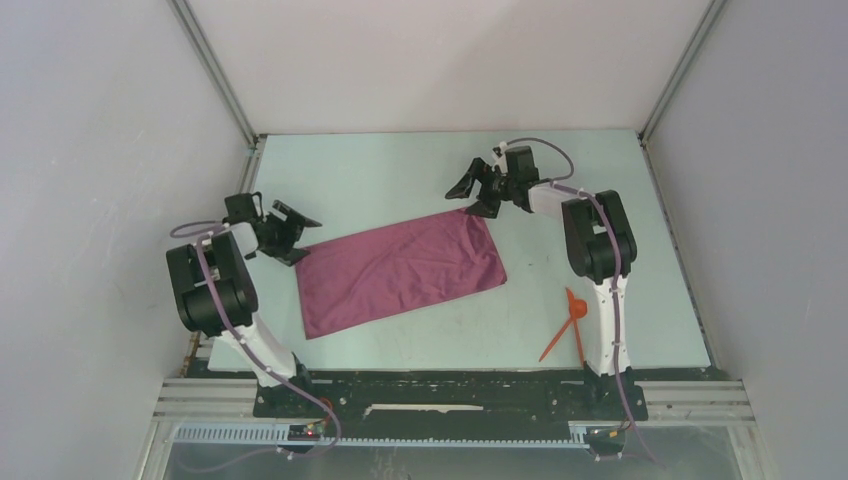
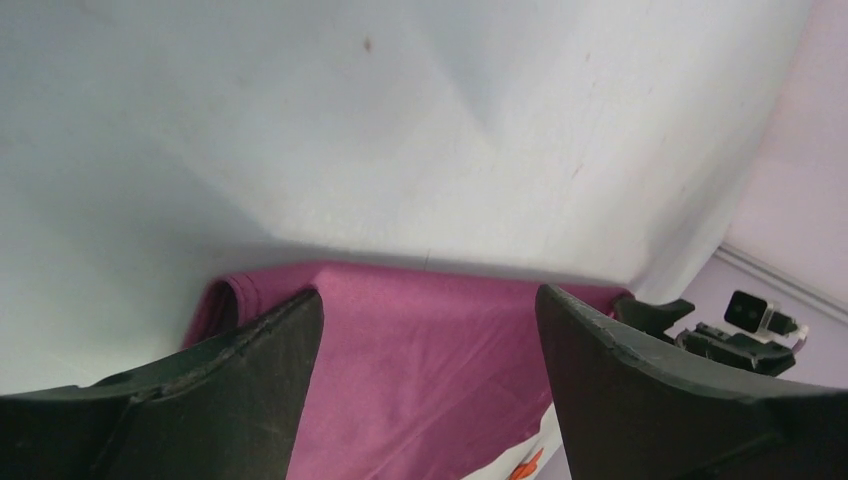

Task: Fold the napkin into a case and place the utensils inside
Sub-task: Smooth out the rectangle-folded napkin at the center of the board.

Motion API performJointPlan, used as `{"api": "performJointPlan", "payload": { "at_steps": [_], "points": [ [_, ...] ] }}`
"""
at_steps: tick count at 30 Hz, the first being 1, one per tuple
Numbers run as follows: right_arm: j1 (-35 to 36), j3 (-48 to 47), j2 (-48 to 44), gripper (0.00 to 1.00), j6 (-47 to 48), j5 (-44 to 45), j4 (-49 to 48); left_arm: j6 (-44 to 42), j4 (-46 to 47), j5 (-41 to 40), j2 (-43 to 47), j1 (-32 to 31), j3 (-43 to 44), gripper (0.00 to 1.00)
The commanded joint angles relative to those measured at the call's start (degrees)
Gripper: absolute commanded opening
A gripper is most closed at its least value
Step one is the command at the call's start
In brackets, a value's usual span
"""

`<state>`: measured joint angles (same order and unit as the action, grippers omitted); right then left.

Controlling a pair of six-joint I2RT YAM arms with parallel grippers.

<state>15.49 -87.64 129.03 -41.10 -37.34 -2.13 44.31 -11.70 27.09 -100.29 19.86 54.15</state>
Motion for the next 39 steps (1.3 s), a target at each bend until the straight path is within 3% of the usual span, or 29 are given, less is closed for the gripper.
{"api": "performJointPlan", "payload": {
  "at_steps": [1, 10, 17, 21, 24, 26, 34, 39],
  "points": [
    [-1.39, -2.52, 2.87, 1.0, 2.96, 2.39, 1.7, -3.22, -3.05, -7.02, -3.99, 2.73, 2.71, 0.88],
    [-1.35, -10.9, 6.23, 1.0, 6.82, 1.69, 8.63, -6.99, -5.82, -8.18, -5.36, 2.69, 7.74, 0.9],
    [-1.12, -17.35, -2.28, 1.0, 13.91, 8.86, 28.06, -11.02, -15.49, -9.54, 7.83, -1.19, 9.9, 0.93],
    [0.42, -11.34, -11.3, 1.0, 15.91, 11.38, 28.81, -10.09, -15.87, -7.27, 17.38, -5.42, 0.41, 0.93],
    [2.96, -3.8, -14.45, 1.0, 12.69, 2.85, 25.23, -8.52, -14.37, -5.57, 24.32, -6.6, -8.53, 0.93],
    [4.77, 4.97, -17.58, 1.0, 8.49, -1.98, 16.29, -8.71, -13.25, -5.88, 27.64, -6.53, -13.17, 0.93],
    [2.27, 21.67, -22.54, 1.0, 7.18, -6.79, 8.31, -7.55, -12.51, -8.02, 26.36, -5.21, -23.01, 0.93],
    [-1.13, 29.15, -21.55, 1.0, 7.2, -5.72, 4.41, -4.84, -16.11, -15.72, 30.44, -4.79, -24.92, 0.93]
  ]
}}
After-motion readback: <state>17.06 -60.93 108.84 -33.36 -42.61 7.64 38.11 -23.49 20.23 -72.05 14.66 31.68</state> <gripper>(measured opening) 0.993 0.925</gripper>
